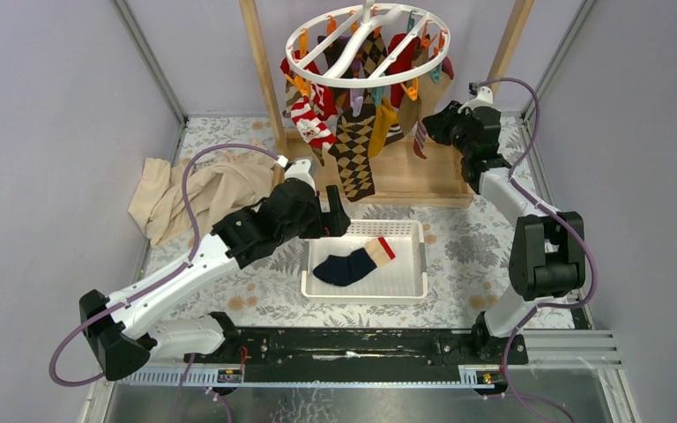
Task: Remove the socks clipped to the hanger
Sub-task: Remove the sock from the hanger.
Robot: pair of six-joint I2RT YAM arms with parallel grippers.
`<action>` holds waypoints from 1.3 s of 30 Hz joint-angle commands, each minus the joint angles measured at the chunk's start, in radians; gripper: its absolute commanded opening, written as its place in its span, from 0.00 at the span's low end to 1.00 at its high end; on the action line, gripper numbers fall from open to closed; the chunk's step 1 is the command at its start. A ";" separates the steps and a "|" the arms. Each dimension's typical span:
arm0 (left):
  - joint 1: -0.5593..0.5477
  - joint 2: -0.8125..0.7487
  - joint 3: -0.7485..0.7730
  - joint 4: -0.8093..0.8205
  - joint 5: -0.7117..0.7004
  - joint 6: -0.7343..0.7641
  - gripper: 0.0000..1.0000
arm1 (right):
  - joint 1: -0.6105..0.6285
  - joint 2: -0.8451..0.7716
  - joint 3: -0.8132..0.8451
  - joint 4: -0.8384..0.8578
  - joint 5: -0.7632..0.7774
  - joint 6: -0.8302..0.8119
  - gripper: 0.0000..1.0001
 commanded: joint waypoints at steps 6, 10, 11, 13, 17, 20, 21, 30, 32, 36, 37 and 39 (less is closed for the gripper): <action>-0.024 0.035 0.023 0.053 -0.001 0.004 0.98 | -0.003 -0.249 -0.127 -0.012 -0.016 -0.015 0.18; -0.052 0.075 0.054 0.093 -0.004 0.011 0.98 | -0.003 -0.359 -0.187 -0.070 -0.032 -0.021 0.18; -0.060 0.085 0.061 0.106 -0.003 0.012 0.98 | -0.003 -0.385 -0.198 -0.088 -0.035 -0.025 0.18; -0.076 0.106 0.071 0.137 -0.005 0.012 0.98 | -0.003 -0.433 -0.219 -0.131 -0.041 -0.027 0.18; -0.118 0.143 0.105 0.192 -0.024 0.013 0.98 | -0.003 -0.518 -0.255 -0.197 -0.064 -0.022 0.18; -0.142 0.156 0.116 0.248 -0.036 0.011 0.98 | -0.002 -0.574 -0.272 -0.241 -0.085 -0.009 0.18; -0.150 0.159 0.116 0.267 -0.041 0.010 0.98 | -0.002 -0.587 -0.274 -0.257 -0.095 -0.005 0.18; -0.189 0.191 0.075 0.468 -0.047 0.041 0.98 | 0.096 -0.626 -0.247 -0.363 -0.164 0.021 0.17; -0.191 0.203 0.054 0.524 -0.052 0.058 0.98 | 0.138 -0.622 -0.221 -0.392 -0.164 0.017 0.17; -0.192 0.235 0.032 0.589 -0.074 0.093 0.98 | 0.195 -0.627 -0.178 -0.465 -0.153 0.016 0.17; -0.192 0.246 0.028 0.593 -0.082 0.102 0.98 | 0.202 -0.630 -0.170 -0.476 -0.155 0.016 0.17; -0.191 0.262 0.024 0.614 -0.108 0.115 0.99 | 0.208 -0.636 -0.152 -0.498 -0.164 0.021 0.17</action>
